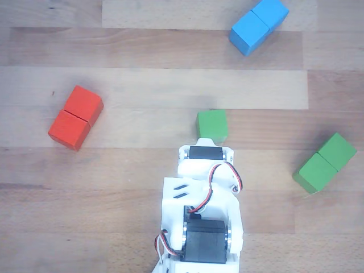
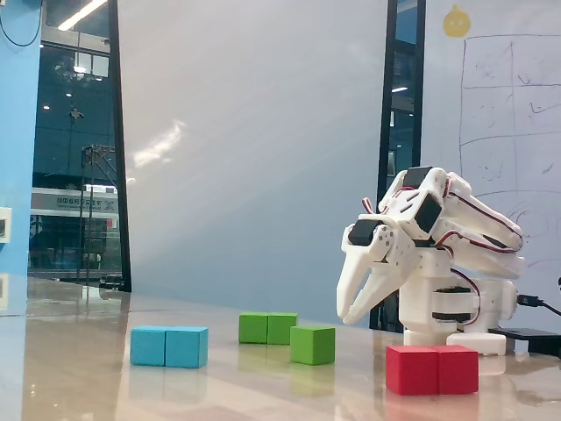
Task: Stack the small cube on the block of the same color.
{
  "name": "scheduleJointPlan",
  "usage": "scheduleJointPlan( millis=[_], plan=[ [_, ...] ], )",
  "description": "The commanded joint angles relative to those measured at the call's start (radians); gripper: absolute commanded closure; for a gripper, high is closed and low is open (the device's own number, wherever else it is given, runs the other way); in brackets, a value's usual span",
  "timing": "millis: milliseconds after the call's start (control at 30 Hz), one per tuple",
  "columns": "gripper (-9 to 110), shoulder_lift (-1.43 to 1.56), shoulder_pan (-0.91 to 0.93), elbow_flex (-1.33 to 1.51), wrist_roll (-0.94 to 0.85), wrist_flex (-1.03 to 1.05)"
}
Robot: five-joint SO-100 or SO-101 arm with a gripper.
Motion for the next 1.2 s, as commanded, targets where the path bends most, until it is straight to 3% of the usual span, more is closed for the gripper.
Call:
scheduleJointPlan(
  millis=[0, 800, 1167],
  plan=[
    [102, 0.031, 0.005, -0.014, -0.002, -0.002],
    [102, 0.018, 0.012, -0.038, -0.011, -0.008],
    [101, -0.385, 0.005, -0.350, -0.012, -0.104]
  ],
)
